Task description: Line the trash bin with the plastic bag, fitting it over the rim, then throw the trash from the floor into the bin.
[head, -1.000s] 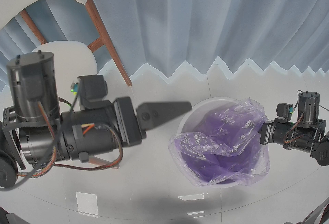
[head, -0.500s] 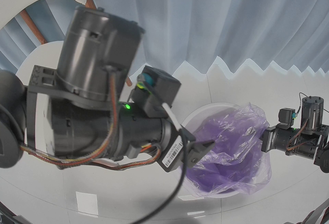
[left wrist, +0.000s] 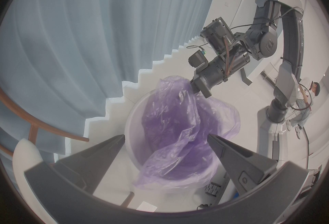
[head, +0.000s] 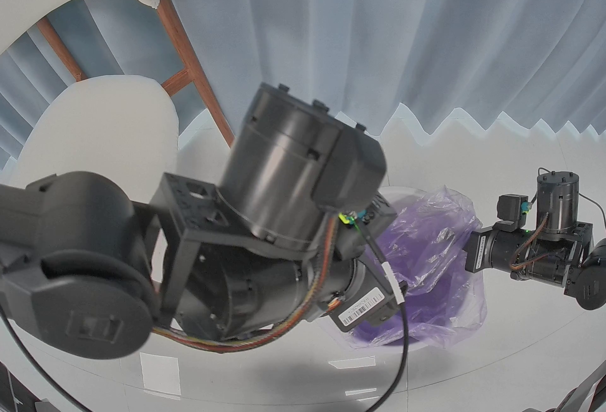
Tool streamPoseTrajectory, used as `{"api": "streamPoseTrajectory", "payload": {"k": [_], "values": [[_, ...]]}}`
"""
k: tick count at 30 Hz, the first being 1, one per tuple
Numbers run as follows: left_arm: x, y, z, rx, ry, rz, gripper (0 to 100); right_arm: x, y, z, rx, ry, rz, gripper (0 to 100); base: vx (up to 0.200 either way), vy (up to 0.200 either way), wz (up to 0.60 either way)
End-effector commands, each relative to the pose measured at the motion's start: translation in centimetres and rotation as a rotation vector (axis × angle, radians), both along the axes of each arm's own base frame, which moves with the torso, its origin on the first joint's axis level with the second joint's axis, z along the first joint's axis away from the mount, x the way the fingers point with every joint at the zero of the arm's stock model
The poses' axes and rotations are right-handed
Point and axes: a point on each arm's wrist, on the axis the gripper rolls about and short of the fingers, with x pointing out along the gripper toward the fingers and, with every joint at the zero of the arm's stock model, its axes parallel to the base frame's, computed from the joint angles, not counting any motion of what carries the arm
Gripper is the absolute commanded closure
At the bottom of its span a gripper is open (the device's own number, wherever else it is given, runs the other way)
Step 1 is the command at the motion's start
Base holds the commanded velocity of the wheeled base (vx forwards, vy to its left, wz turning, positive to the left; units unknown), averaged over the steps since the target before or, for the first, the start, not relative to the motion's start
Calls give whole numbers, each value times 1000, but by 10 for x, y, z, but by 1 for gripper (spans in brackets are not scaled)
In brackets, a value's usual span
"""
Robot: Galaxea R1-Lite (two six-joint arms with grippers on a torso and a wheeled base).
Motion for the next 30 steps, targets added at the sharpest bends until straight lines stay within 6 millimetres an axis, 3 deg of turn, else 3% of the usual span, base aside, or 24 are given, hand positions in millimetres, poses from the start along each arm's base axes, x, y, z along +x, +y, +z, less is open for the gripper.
{"api": "streamPoseTrajectory", "payload": {"k": [1, 11, 15, 30], "values": [[6, -14, -19, 36, 8, 7, 0, 17, 7, -8, -15, 27, -13, 100, 0, 0, 0], [7, -35, -27, -7, -42, 11, 0, 22, 14, -16, -25, 52, -25, 100, 0, 0, 0], [10, -51, -45, 19, -60, 6, 0, 19, 23, -11, 1, 47, -7, 100, 0, 0, 0], [46, -56, -71, 68, -135, 27, 0, 21, 26, -3, 19, 17, -9, 100, 0, 0, 0]]}}
